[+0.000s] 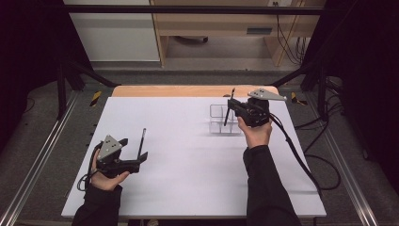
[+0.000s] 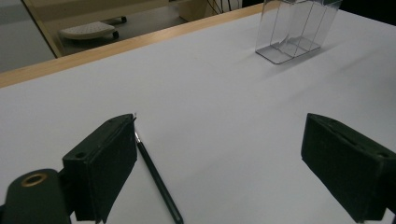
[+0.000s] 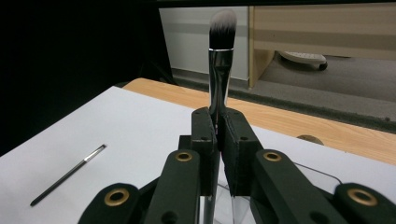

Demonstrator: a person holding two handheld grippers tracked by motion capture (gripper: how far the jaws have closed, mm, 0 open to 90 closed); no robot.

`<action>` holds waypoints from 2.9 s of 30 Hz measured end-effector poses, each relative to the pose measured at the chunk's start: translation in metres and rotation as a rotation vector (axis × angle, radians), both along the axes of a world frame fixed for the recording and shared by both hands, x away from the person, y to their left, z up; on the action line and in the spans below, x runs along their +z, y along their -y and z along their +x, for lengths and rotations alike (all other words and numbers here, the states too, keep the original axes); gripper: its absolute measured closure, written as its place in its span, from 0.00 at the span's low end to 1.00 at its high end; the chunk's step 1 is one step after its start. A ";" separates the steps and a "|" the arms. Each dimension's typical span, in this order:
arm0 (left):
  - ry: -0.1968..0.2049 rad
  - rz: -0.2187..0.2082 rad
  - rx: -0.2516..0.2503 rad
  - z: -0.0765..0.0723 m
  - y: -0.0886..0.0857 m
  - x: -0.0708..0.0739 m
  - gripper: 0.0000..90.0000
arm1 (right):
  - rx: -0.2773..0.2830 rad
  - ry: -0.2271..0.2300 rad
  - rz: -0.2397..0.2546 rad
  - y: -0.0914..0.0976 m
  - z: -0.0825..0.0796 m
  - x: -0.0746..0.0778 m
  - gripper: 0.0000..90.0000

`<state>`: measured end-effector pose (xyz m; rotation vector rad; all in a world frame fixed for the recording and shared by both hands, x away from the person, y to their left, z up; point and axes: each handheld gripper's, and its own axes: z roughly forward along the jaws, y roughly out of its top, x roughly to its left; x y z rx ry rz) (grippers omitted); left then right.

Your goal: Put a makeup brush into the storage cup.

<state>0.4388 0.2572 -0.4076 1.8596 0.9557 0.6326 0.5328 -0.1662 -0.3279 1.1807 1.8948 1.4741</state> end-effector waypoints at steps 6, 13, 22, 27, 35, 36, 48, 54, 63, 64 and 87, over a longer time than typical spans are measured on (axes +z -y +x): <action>0.001 0.002 0.001 0.000 0.001 0.000 0.11 | -0.015 0.009 -0.005 0.000 0.006 0.002 0.94; 0.001 0.004 0.000 0.000 0.001 0.000 0.11 | -0.039 0.025 -0.011 0.000 0.013 0.009 0.94; 0.001 0.005 0.000 0.000 0.001 0.000 0.11 | -0.073 0.032 -0.006 0.004 0.022 0.010 0.94; 0.001 0.001 0.001 -0.001 0.001 0.001 0.11 | -0.091 0.036 -0.014 0.004 0.026 0.008 0.94; 0.002 0.006 0.000 -0.001 0.001 0.000 0.11 | -0.115 0.036 -0.020 0.004 0.037 0.004 0.94; 0.002 0.006 0.000 -0.001 0.001 0.000 0.11 | -0.117 0.035 -0.020 0.003 0.038 0.003 0.94; 0.004 0.003 0.000 -0.001 0.001 0.001 0.11 | -0.136 0.023 -0.031 0.000 0.049 -0.006 0.94; 0.001 0.005 -0.001 -0.001 0.001 0.000 0.11 | -0.140 0.011 -0.042 -0.005 0.053 -0.013 0.94; 0.004 0.003 -0.001 -0.001 0.001 0.001 0.11 | -0.137 -0.010 -0.047 -0.007 0.056 -0.024 0.94; 0.007 0.005 -0.003 -0.002 0.001 0.001 0.11 | -0.138 -0.014 -0.050 -0.008 0.056 -0.025 0.94; 0.006 0.010 -0.003 -0.002 0.002 0.001 0.11 | -0.132 -0.077 -0.063 -0.015 0.059 -0.057 0.94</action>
